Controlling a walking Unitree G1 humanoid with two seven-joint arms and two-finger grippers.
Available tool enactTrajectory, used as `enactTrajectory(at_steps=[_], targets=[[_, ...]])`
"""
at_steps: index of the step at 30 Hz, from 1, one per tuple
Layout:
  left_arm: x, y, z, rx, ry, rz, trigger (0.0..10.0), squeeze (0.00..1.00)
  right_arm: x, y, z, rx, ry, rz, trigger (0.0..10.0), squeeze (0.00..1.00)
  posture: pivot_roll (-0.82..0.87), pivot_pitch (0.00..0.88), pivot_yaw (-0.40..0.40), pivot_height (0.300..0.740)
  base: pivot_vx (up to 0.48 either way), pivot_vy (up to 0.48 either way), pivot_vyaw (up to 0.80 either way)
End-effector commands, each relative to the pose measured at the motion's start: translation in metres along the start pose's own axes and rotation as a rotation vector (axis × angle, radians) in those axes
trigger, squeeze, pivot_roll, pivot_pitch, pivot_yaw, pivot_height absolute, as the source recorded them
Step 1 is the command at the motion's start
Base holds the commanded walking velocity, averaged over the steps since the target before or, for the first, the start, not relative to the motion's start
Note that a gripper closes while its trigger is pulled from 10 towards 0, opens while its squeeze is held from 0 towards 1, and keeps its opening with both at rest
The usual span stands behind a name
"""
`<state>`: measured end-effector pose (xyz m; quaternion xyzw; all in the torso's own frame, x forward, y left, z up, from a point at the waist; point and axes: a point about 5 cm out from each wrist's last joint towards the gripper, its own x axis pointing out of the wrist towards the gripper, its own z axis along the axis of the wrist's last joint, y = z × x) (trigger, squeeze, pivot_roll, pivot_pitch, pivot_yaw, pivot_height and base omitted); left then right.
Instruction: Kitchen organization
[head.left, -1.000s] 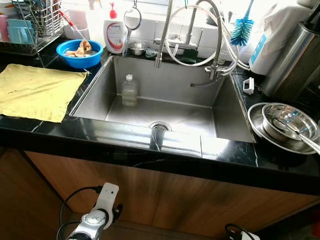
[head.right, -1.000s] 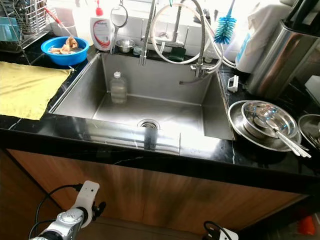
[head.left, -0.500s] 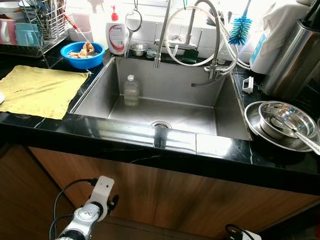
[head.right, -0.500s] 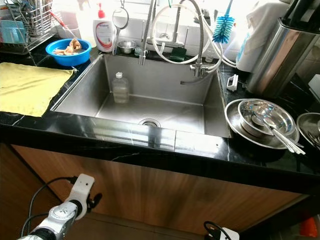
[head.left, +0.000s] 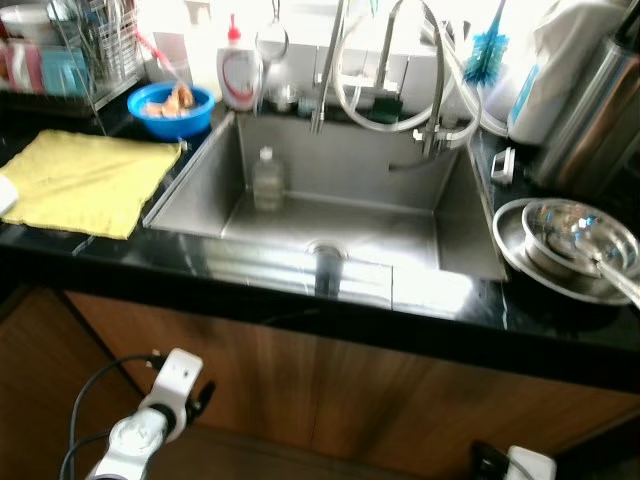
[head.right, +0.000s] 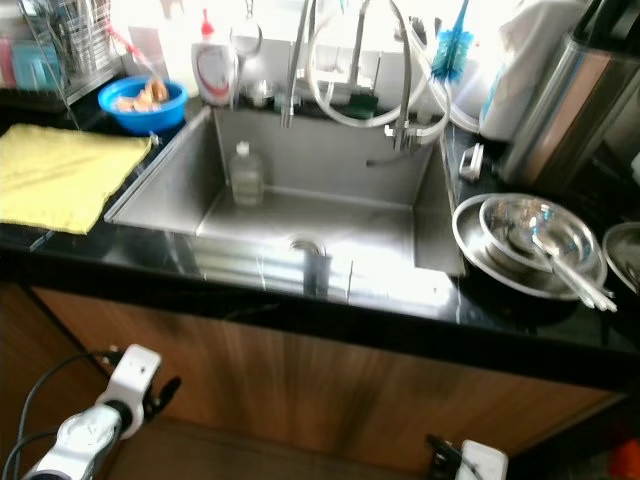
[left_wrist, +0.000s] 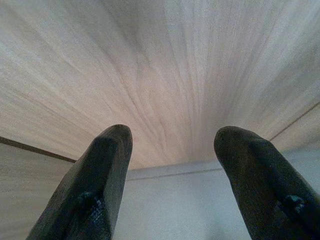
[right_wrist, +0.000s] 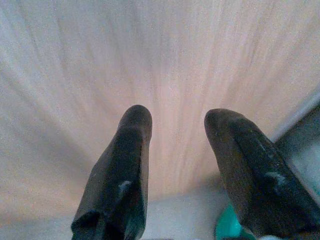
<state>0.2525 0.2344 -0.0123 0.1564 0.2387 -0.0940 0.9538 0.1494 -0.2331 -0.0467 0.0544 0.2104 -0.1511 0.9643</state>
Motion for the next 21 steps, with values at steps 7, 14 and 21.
enactTrajectory(at_steps=[7, 14, 21], targets=[[-0.016, 0.0, -0.006, -0.025, -0.079, 0.051, 10.0, 0.0, -0.019, -0.007, 0.008, 0.003, -0.029, 0.0, 10.0, 0.0, 0.03, 0.0, -0.082, 0.74, 0.0, 0.0, 0.0], [-0.048, 0.009, -0.007, -0.027, -0.169, 0.153, 10.0, 0.0, -0.043, -0.019, 0.027, -0.076, -0.079, -0.008, 10.0, 0.0, 0.05, 0.0, -0.1, 0.74, 0.0, 0.0, 0.0], [-0.073, 0.016, 0.003, -0.031, -0.218, 0.241, 10.0, 0.0, -0.061, -0.025, 0.039, -0.084, -0.077, -0.036, 10.0, 0.0, 0.09, 0.0, -0.096, 0.74, 0.0, 0.0, 0.0]])
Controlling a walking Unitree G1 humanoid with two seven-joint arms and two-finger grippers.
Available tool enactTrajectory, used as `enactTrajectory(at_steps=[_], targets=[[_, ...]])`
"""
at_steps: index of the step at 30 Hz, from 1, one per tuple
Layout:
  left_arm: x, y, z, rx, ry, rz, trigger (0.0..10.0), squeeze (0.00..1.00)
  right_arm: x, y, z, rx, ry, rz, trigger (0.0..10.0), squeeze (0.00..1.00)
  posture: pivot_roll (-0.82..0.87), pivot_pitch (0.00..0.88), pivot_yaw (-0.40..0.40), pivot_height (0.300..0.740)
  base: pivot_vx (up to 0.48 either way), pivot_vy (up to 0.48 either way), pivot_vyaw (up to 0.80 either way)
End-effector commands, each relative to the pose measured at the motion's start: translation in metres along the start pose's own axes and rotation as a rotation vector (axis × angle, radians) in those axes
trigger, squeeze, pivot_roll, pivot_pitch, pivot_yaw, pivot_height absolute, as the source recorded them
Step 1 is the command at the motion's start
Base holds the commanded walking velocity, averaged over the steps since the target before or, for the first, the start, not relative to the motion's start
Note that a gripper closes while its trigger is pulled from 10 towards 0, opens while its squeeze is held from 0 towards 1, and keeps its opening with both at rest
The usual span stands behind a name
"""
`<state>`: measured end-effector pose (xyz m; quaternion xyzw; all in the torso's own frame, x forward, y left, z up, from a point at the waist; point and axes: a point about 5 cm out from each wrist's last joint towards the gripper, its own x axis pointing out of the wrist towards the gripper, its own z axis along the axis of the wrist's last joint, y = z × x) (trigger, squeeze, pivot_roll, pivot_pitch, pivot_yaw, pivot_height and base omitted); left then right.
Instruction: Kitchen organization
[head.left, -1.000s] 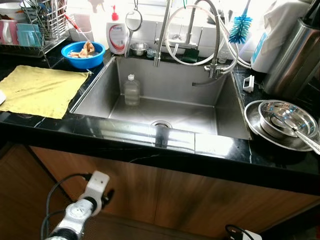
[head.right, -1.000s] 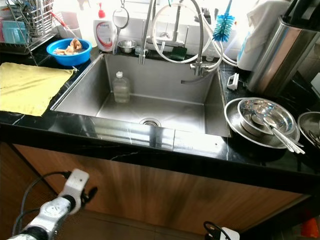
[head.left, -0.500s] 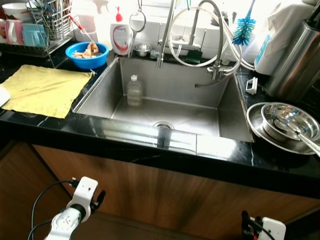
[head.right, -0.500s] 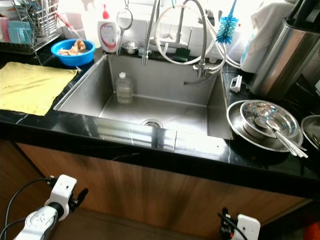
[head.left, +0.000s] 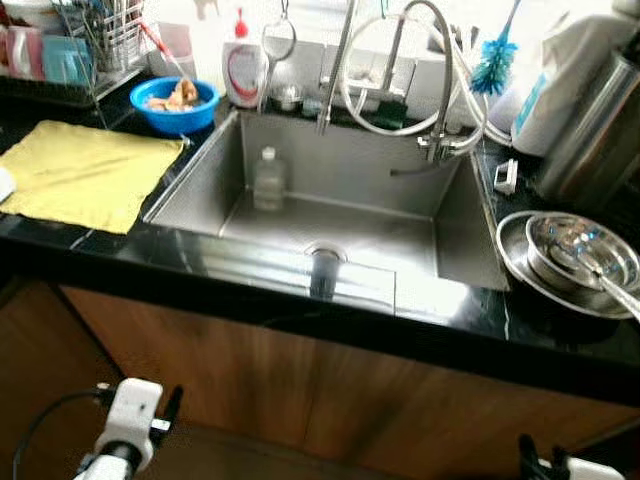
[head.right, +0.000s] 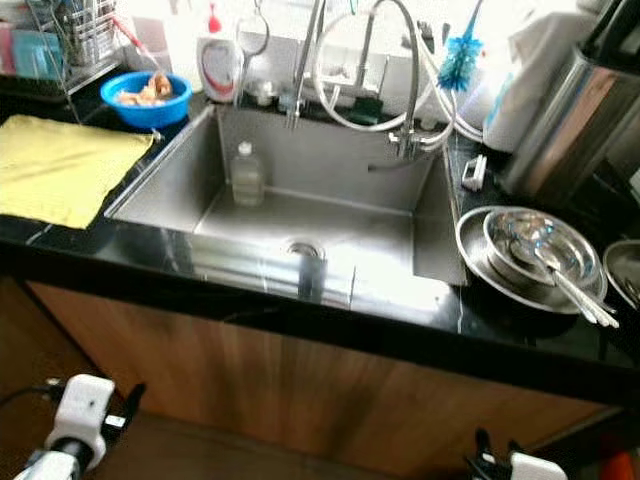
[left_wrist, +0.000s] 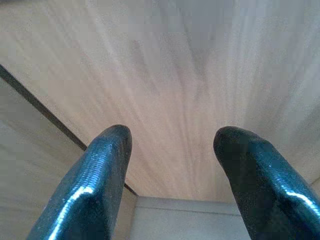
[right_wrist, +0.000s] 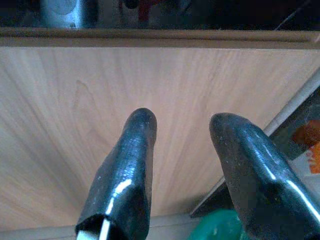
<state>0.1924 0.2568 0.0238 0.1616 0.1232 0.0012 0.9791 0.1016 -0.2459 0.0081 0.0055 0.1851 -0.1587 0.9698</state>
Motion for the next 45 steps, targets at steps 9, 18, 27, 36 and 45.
enactTrajectory(at_steps=[9, 18, 27, 36, 45], targets=[[-0.008, 0.029, 0.058, 0.029, -0.171, 0.189, 10.0, 0.0, -0.017, -0.001, 0.045, -0.047, -0.104, -0.047, 10.0, 0.0, 0.09, 0.0, -0.093, 0.74, 0.0, 0.0, 0.0], [0.022, 0.015, 0.121, 0.007, -0.366, 0.17, 10.0, 0.0, 0.007, 0.013, 0.097, -0.046, -0.278, -0.041, 10.0, 0.0, 0.08, 0.0, -0.077, 0.74, 0.0, 0.0, 0.0], [0.042, -0.016, 0.152, -0.032, -0.449, 0.064, 10.0, 0.0, 0.01, 0.035, 0.117, -0.037, -0.334, -0.034, 10.0, 0.0, 0.07, 0.0, -0.043, 0.74, 0.0, 0.0, 0.0], [0.06, -0.037, 0.159, -0.067, -0.445, -0.035, 10.0, 0.0, 0.011, 0.049, 0.113, 0.016, -0.322, -0.055, 10.0, 0.0, 0.0, 0.0, 0.0, 0.74, 0.0, 0.0, 0.0], [0.073, -0.067, 0.175, -0.098, -0.48, -0.109, 10.0, 0.0, 0.031, 0.051, 0.143, -0.003, -0.414, -0.039, 10.0, 0.0, -0.02, 0.0, -0.013, 0.74, 0.0, 0.0, 0.0]])
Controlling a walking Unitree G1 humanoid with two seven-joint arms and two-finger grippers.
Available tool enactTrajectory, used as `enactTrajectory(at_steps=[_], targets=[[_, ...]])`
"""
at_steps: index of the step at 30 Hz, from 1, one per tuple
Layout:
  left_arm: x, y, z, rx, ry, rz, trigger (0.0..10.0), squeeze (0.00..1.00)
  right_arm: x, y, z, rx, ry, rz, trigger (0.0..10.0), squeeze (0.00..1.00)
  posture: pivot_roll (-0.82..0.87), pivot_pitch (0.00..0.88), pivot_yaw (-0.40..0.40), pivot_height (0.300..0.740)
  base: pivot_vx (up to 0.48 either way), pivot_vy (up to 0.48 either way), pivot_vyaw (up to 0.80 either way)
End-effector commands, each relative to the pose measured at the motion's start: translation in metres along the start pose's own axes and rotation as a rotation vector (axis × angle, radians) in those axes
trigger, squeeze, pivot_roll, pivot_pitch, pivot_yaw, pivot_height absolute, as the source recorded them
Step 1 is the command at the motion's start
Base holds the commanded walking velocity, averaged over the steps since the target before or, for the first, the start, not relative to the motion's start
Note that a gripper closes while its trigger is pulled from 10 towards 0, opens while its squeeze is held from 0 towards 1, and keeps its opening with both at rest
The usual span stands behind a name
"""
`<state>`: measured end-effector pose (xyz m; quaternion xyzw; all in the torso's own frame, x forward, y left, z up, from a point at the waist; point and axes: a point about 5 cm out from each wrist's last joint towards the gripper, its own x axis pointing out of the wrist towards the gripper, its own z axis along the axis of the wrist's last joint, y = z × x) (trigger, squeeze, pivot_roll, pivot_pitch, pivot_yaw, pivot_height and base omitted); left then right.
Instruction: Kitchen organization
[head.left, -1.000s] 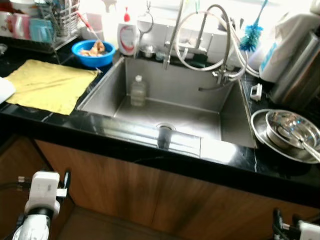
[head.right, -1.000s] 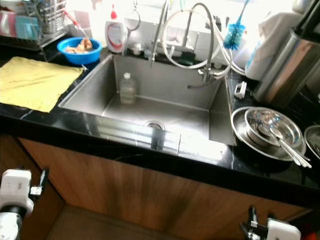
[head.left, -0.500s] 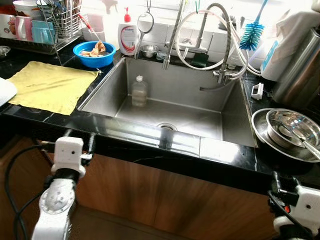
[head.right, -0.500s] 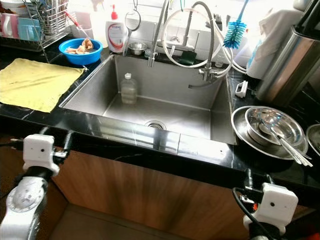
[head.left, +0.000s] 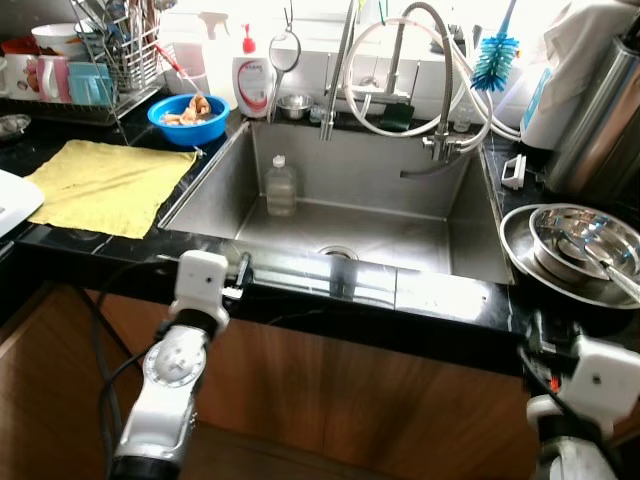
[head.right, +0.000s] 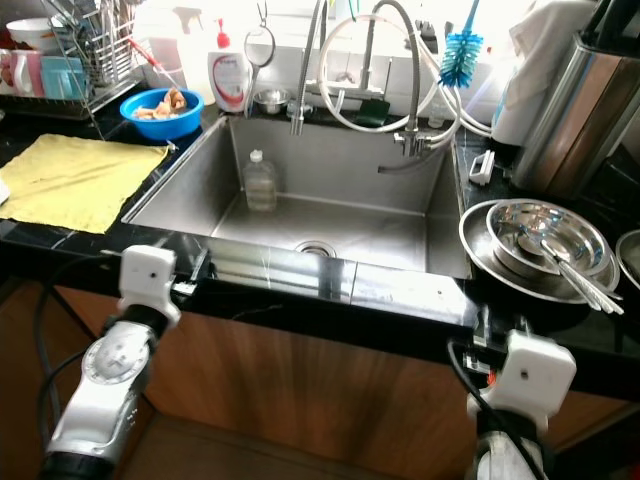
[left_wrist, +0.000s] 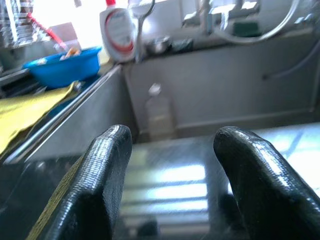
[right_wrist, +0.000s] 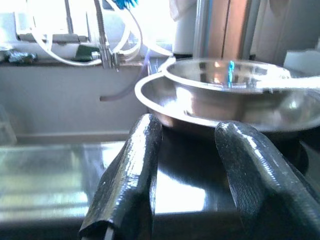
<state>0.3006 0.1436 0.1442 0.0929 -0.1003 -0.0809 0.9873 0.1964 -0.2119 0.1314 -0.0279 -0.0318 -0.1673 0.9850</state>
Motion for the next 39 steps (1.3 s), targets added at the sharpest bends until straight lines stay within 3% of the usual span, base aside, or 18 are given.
enactTrajectory(at_steps=[1, 4, 7, 8, 10, 18, 19, 20, 21, 27, 39], targets=[[0.003, -0.001, 0.001, 0.02, -0.007, -0.008, 10.0, 0.0, 0.001, -0.004, -0.004, -0.014, 0.026, -0.014, 10.0, 0.0, -0.02, 0.0, -0.013, 0.74, 0.0, 0.0, 0.0], [0.011, -0.017, 0.007, -0.005, -0.045, -0.04, 10.0, 0.0, 0.008, -0.009, -0.002, -0.025, 0.012, -0.018, 10.0, 0.0, -0.01, 0.0, -0.05, 0.74, 0.0, 0.0, 0.0], [0.012, -0.023, 0.005, 0.003, -0.045, -0.059, 10.0, 0.0, 0.008, -0.011, -0.003, -0.028, 0.018, -0.013, 10.0, 0.0, -0.02, 0.0, -0.062, 0.74, 0.0, 0.0, 0.0], [0.012, -0.024, 0.002, 0.005, -0.039, -0.058, 10.0, 0.0, 0.009, -0.014, -0.004, -0.032, 0.021, -0.018, 10.0, 1.0, -0.02, 0.0, -0.063, 0.74, 0.0, 0.0, 0.0], [0.013, -0.026, -0.002, -0.007, -0.03, -0.052, 10.0, 0.0, 0.015, -0.021, -0.003, -0.031, 0.017, -0.057, 10.0, 1.0, -0.02, 0.0, -0.056, 0.74, 0.0, 0.0, 0.0], [0.021, -0.025, 0.002, 0.014, -0.049, -0.082, 10.0, 0.0, 0.02, -0.019, -0.003, -0.024, 0.015, -0.068, 10.0, 1.0, 0.0, 0.0, -0.059, 0.74, 0.0, 0.0, 0.0], [0.024, -0.019, 0.003, 0.025, -0.059, -0.063, 10.0, 0.0, 0.021, -0.016, -0.007, -0.03, 0.033, -0.063, 10.0, 0.64, 0.01, 0.0, -0.071, 0.74, 0.0, 0.0, 0.0], [0.024, -0.019, 0.003, 0.025, -0.059, -0.063, 10.0, 0.0, 0.021, -0.016, -0.007, -0.03, 0.033, -0.063, 10.0, 0.64, 0.01, 0.0, -0.071, 0.74, 0.0, 0.0, 0.0], [0.024, -0.016, 0.003, 0.032, -0.06, -0.05, 10.0, 0.0, 0.022, -0.014, -0.008, -0.034, 0.041, -0.057, 10.0, 0.0, 0.02, 0.0, -0.085, 0.74, 0.0, 0.0, 0.0], [0.017, -0.007, -0.005, 0.053, -0.038, -0.016, 10.0, 0.0, 0.031, -0.009, -0.011, -0.019, 0.068, -0.052, 10.0, 0.0, 0.03, 0.0, -0.102, 0.74, 0.0, 0.0, 0.0], [0.022, -0.015, -0.001, 0.063, -0.058, -0.079, 10.0, 0.0, 0.033, -0.014, -0.011, -0.002, 0.071, -0.162, 10.0, 0.0, 0.03, 0.0, -0.053, 0.74, 0.0, 0.0, 0.0]])
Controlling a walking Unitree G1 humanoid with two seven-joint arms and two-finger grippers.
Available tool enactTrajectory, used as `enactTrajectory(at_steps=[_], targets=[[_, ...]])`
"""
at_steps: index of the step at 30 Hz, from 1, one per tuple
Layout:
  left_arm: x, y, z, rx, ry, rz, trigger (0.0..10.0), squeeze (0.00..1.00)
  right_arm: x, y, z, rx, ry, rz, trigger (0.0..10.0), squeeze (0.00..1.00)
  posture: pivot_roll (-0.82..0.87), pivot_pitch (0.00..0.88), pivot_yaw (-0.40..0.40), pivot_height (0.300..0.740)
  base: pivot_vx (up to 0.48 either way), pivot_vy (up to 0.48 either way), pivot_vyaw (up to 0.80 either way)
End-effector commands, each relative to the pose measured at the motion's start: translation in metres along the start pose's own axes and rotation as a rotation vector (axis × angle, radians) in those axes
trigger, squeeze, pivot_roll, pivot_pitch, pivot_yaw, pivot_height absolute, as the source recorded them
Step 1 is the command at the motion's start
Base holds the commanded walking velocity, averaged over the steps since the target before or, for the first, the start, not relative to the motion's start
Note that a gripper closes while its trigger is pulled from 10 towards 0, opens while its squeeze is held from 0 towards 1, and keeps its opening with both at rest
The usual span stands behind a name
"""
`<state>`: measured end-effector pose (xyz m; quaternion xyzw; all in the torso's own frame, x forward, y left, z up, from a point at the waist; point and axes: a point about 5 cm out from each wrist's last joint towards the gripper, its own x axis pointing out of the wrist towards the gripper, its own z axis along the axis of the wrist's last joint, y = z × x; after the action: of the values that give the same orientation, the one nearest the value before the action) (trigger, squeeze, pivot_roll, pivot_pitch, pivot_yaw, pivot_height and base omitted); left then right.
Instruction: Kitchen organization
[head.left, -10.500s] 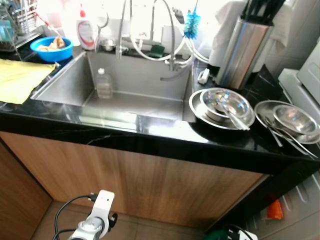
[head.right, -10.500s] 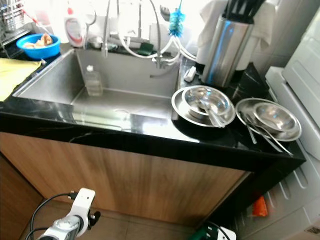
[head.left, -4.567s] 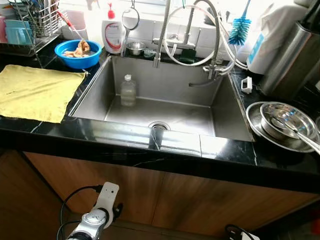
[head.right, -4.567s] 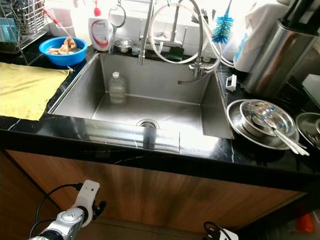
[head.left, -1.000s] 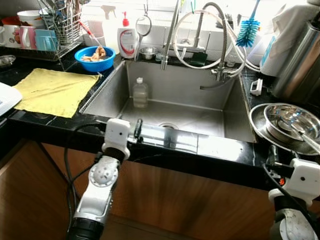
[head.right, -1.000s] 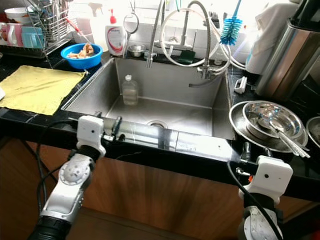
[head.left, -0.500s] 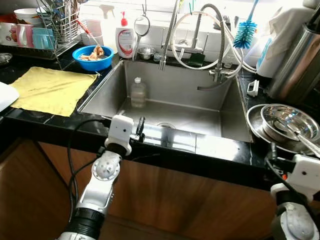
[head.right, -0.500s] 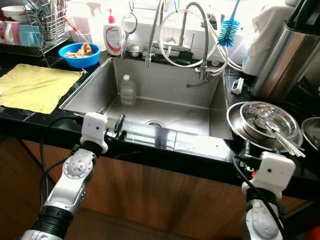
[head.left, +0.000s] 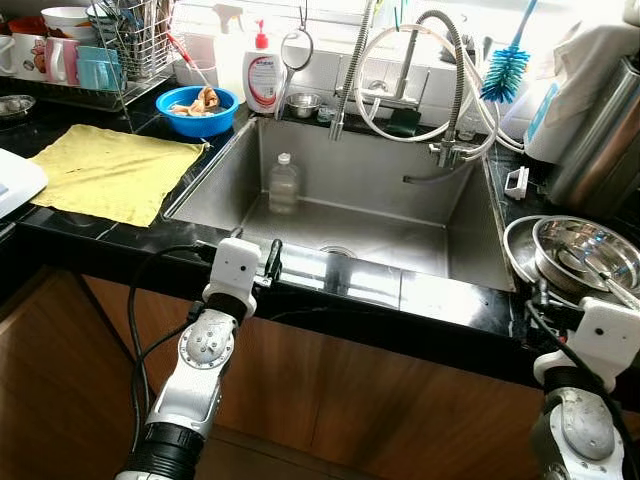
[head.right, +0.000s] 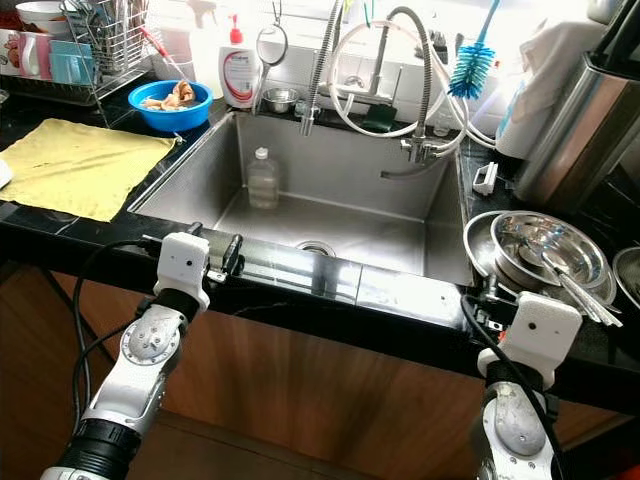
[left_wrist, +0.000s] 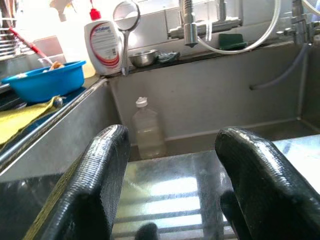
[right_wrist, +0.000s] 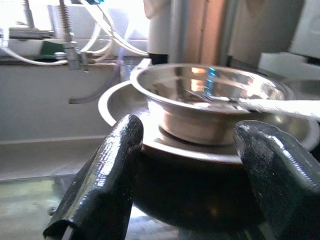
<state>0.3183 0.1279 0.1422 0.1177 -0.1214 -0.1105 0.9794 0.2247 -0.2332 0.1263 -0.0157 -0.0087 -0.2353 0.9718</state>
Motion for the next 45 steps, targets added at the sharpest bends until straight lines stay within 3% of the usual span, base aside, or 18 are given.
enactTrajectory(at_steps=[1, 10, 17, 45], targets=[[0.003, -0.001, 0.002, 0.021, -0.015, -0.022, 10.0, 0.0, 0.0, -0.003, -0.004, -0.014, 0.021, -0.028, 10.0, 0.0, 0.03, 0.0, -0.051, 0.74, 0.0, 0.0, 0.0], [0.005, 0.007, 0.001, 0.038, -0.01, -0.012, 10.0, 0.0, -0.01, -0.008, -0.011, -0.015, 0.036, -0.059, 10.0, 0.0, 0.03, 0.0, -0.042, 0.74, 0.0, 0.0, 0.0], [0.005, 0.002, 0.0, 0.034, -0.012, -0.036, 10.0, 0.0, -0.007, -0.015, -0.001, -0.028, -0.009, -0.116, 10.0, 0.0, 0.02, 0.0, -0.032, 0.74, 0.0, 0.0, 0.0], [-0.002, 0.004, -0.007, 0.032, 0.015, -0.015, 10.0, 0.0, 0.006, -0.014, 0.013, -0.037, -0.065, -0.088, 10.0, 0.0, 0.03, 0.0, -0.055, 0.74, 0.0, 0.0, 0.0]])
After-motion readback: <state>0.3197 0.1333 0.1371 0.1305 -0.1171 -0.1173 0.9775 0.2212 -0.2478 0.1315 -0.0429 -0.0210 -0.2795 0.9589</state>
